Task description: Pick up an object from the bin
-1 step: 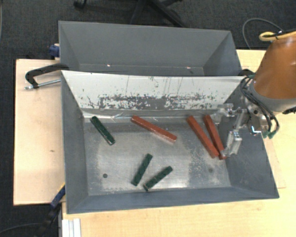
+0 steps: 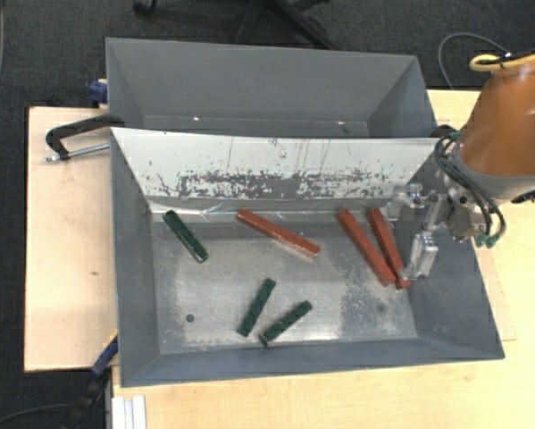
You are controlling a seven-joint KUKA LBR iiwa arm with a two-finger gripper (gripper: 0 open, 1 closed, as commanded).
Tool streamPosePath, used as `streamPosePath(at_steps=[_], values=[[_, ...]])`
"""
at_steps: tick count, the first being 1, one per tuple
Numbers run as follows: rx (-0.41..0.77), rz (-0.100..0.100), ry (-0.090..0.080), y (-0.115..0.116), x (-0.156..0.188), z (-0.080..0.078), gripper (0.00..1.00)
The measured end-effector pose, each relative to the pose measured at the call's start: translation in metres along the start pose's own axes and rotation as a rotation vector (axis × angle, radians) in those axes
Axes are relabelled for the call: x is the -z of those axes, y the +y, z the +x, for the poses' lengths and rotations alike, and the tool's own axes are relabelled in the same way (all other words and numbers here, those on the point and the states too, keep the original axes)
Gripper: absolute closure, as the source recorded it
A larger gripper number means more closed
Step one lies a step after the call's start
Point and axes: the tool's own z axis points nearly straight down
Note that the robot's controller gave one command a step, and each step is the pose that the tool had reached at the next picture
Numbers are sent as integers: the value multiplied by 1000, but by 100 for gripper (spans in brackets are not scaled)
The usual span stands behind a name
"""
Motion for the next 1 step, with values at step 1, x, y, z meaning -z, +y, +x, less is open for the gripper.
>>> streamPosePath(at_steps=[1], values=[[-316, 0, -2, 1, -34, 18, 0]])
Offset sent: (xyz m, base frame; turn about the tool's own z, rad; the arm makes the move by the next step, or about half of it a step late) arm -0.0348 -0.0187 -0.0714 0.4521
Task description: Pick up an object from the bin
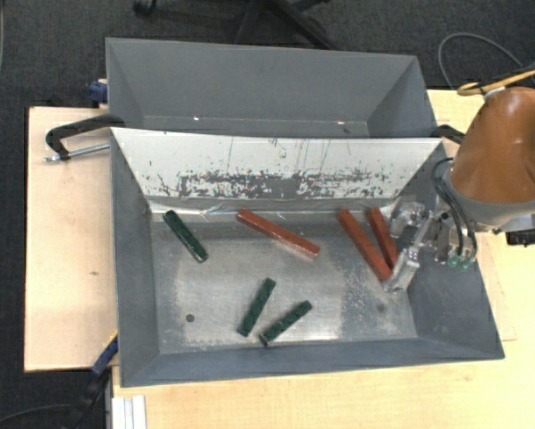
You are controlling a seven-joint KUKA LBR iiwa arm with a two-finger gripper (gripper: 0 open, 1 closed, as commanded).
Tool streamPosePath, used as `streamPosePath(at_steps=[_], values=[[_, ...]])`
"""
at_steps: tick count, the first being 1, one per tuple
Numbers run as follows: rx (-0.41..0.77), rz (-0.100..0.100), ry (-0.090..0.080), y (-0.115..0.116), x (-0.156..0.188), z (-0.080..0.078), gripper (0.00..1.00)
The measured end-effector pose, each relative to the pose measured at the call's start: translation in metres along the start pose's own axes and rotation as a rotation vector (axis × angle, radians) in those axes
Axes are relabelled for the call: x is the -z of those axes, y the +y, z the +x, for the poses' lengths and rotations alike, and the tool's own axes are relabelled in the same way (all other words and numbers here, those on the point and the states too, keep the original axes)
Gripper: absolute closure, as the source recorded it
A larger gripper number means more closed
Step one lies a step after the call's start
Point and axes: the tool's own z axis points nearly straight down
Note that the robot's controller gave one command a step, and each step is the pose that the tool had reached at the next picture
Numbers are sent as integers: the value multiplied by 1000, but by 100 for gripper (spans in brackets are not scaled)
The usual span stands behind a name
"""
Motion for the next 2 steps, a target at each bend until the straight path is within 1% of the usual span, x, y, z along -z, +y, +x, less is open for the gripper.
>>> streamPosePath(at_steps=[1, 2], values=[[-136, 1, 4, -21, -35, 8, 0], [-210, 0, -1, -6, -22, -7, 0]])
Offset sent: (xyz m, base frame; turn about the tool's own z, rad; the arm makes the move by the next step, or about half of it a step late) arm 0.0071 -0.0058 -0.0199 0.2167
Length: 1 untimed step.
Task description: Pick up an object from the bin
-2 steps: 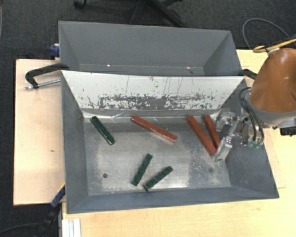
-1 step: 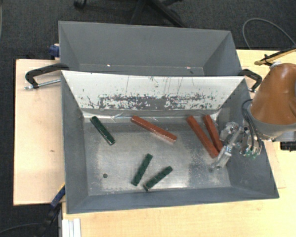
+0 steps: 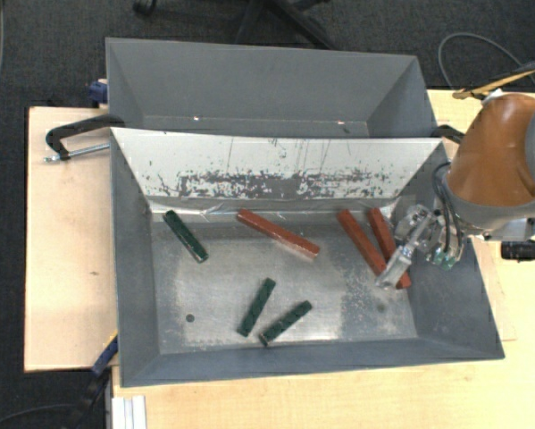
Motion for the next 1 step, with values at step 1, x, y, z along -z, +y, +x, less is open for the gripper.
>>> streamPosePath(at_steps=[1], values=[[-191, -1, 1, -22, -52, 5, 0]])
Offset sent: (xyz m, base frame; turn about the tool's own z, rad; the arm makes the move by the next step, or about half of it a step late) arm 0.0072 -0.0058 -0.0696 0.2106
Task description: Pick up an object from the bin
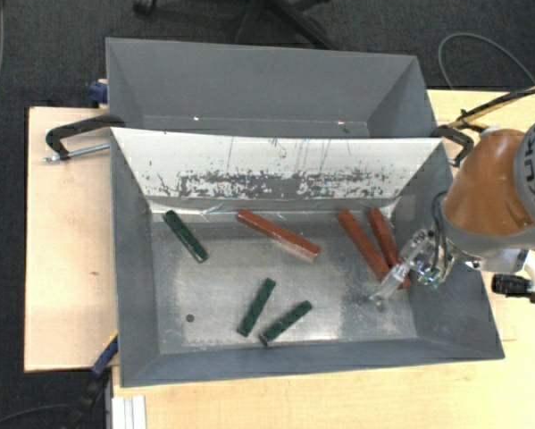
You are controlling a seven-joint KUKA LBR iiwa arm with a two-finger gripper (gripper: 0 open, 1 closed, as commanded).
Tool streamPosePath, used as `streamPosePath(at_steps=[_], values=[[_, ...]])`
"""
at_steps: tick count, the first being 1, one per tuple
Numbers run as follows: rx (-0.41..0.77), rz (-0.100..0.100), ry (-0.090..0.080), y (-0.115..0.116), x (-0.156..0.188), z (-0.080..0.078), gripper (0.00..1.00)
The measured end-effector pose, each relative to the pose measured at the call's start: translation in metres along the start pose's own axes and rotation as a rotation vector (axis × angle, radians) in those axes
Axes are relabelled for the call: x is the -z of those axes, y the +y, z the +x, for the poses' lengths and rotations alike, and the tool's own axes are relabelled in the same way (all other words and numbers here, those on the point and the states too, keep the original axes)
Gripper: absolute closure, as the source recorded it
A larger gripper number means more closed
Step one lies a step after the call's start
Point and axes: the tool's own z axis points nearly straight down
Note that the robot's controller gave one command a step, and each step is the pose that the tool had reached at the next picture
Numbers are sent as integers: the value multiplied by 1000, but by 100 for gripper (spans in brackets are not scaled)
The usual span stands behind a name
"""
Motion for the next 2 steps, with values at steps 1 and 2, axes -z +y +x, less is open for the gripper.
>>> streamPosePath(at_steps=[1, 2], values=[[-25, 14, 9, 17, -17, -10, 100], [-24, 14, 9, 17, -17, -10, 100]])
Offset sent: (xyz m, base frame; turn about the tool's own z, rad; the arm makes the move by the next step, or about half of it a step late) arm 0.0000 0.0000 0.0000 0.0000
